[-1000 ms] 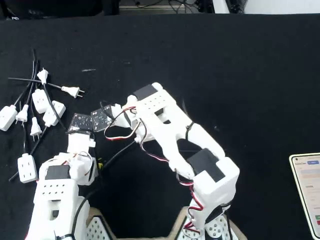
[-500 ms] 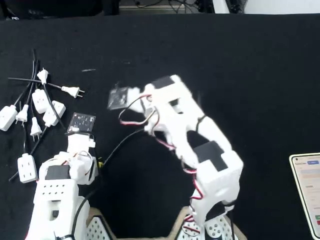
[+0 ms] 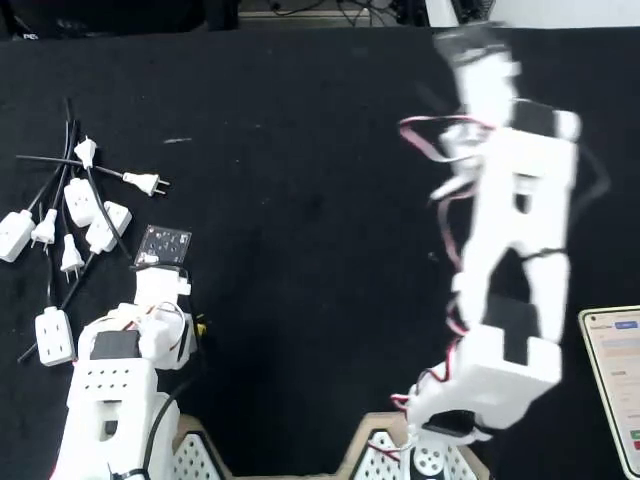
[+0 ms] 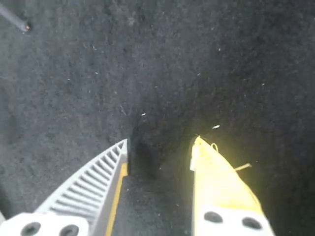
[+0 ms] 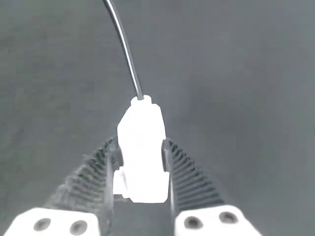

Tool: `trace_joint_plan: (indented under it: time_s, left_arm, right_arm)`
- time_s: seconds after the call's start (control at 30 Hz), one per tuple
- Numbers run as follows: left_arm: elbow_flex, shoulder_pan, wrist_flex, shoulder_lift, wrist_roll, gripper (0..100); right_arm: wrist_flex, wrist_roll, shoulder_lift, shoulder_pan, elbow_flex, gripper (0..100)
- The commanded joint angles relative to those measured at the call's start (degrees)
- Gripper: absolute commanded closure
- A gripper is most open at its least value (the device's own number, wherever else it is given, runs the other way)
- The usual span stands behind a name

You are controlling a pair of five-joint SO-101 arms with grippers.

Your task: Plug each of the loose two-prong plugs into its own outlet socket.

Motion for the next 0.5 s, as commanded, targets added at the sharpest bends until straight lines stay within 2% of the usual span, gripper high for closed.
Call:
trace_joint_plan:
  time_s: [0.0,0.13,0.27,0.47]
  left_arm:
    - [-0.5,-0.4,-0.8,-0.4,0.7,78]
    - [-0.7,-0.5,-0.9,-0.4,2.0,78]
    - [-0.4,-0.5,-2.2,-0.4,3.6,78]
    - [-0.3,-0.5,-2.3,-0.4,3.5,78]
  right_arm:
    - [-0.8,-3.4,-0.4,8.7,-9.5,98.8]
    - [2.5,-3.9,8.8,12.5,-21.4,98.8]
    - [6.8,-3.9,20.8,12.6,-36.6,98.8]
    - [7.5,-3.9,40.2,14.1,-58.6,98.8]
